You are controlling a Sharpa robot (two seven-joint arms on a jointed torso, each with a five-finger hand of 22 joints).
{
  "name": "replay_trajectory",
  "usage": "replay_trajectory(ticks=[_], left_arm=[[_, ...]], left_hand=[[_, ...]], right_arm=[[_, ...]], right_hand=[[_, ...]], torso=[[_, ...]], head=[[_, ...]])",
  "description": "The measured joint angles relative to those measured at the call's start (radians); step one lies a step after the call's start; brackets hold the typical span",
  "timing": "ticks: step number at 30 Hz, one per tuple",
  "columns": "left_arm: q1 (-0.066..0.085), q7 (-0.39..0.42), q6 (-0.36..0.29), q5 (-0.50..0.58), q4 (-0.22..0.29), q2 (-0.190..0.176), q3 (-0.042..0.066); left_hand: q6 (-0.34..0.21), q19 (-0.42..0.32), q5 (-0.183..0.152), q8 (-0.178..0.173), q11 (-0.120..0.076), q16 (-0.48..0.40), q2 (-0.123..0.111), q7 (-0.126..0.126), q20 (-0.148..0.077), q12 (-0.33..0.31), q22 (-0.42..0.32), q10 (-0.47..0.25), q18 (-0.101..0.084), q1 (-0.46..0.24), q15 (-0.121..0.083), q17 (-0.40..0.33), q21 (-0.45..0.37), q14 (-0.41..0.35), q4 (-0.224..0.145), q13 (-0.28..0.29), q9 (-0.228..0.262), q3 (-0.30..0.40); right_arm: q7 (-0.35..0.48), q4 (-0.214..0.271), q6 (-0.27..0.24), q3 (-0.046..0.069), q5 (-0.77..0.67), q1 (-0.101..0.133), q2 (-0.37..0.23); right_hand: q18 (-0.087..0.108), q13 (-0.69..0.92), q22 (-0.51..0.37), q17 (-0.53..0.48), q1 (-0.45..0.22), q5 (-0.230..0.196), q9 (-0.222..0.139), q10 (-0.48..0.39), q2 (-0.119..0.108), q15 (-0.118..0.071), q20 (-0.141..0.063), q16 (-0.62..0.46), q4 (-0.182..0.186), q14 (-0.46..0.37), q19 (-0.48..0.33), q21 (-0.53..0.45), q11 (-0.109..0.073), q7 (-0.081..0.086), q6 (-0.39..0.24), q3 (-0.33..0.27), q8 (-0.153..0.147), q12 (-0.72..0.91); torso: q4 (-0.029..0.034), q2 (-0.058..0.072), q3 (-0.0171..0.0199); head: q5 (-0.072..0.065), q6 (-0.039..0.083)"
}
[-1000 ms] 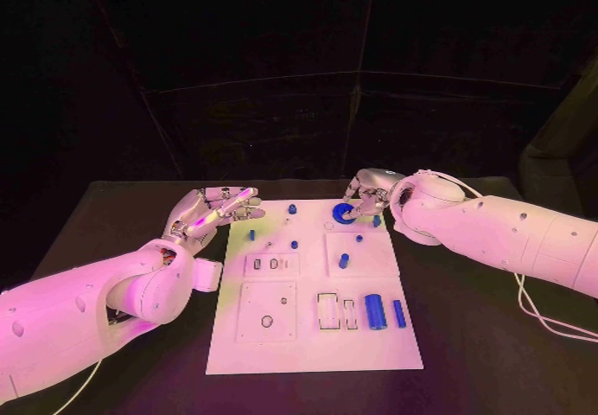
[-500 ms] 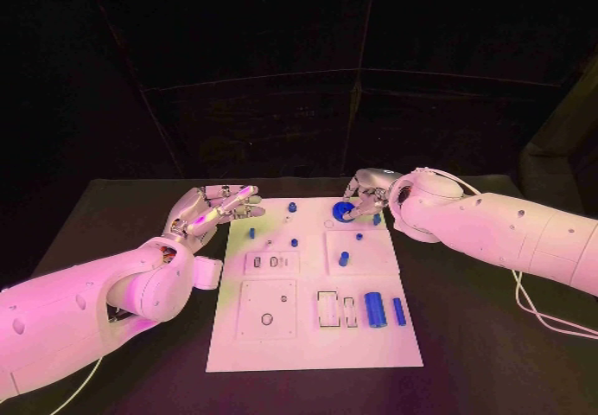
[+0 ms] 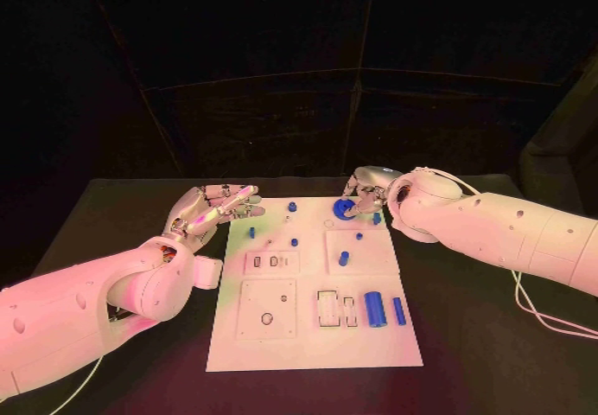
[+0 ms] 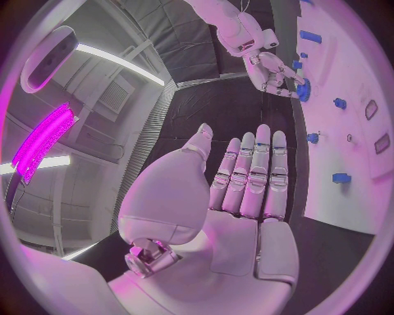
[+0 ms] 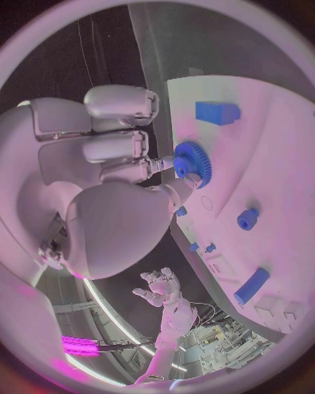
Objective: Assemble the parts on the task board
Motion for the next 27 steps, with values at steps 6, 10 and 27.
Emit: replay_trajectory(ticks=[6, 10, 27], left_arm=[[0.0, 0.0, 0.0, 0.0, 0.0, 0.0, 0.0], [0.0, -0.001, 0.001, 0.0, 0.0, -0.001, 0.0], [0.0, -0.004, 0.001, 0.0, 0.003, -0.004, 0.0]], left_hand=[[0.0, 0.0, 0.0, 0.0, 0.0, 0.0, 0.0, 0.0, 0.0, 0.0, 0.0, 0.0, 0.0, 0.0, 0.0, 0.0, 0.0, 0.0, 0.0, 0.0, 0.0, 0.0], [0.0, 0.0, 0.0, 0.0, 0.0, 0.0, 0.0, 0.0, 0.0, 0.0, 0.0, 0.0, 0.0, 0.0, 0.0, 0.0, 0.0, 0.0, 0.0, 0.0, 0.0, 0.0], [0.0, 0.0, 0.0, 0.0, 0.0, 0.0, 0.0, 0.0, 0.0, 0.0, -0.001, 0.0, 0.0, 0.0, 0.0, 0.0, 0.0, 0.0, 0.0, 0.0, 0.0, 0.0]], right_arm=[[0.009, 0.032, -0.059, -0.001, -0.014, -0.002, -0.002], [0.013, 0.073, -0.084, -0.001, -0.019, -0.002, -0.006], [-0.003, 0.097, -0.126, 0.0, -0.068, -0.001, 0.113]], right_hand=[[0.0, 0.0, 0.01, 0.0, -0.003, -0.004, 0.0, -0.002, 0.005, -0.005, -0.005, 0.0, -0.031, -0.002, 0.005, 0.001, -0.005, 0.0, 0.0, 0.031, 0.0, 0.0], [0.0, 0.0, 0.011, 0.0, -0.017, -0.004, -0.042, -0.002, 0.018, -0.005, -0.005, 0.0, -0.032, -0.002, 0.005, 0.004, -0.005, 0.0, 0.0, 0.032, 0.0, 0.0], [0.0, 0.0, 0.01, 0.001, -0.088, 0.033, -0.042, 0.002, -0.022, -0.008, -0.005, 0.0, -0.002, 0.001, 0.005, 0.004, -0.009, 0.001, 0.001, 0.062, 0.0, -0.007]], torso=[[0.0, 0.0, 0.0001], [0.0, 0.0, -0.0005], [0.0029, -0.001, -0.0012]], head=[[0.0, 0.001], [0.0, 0.002], [0.012, 0.003]])
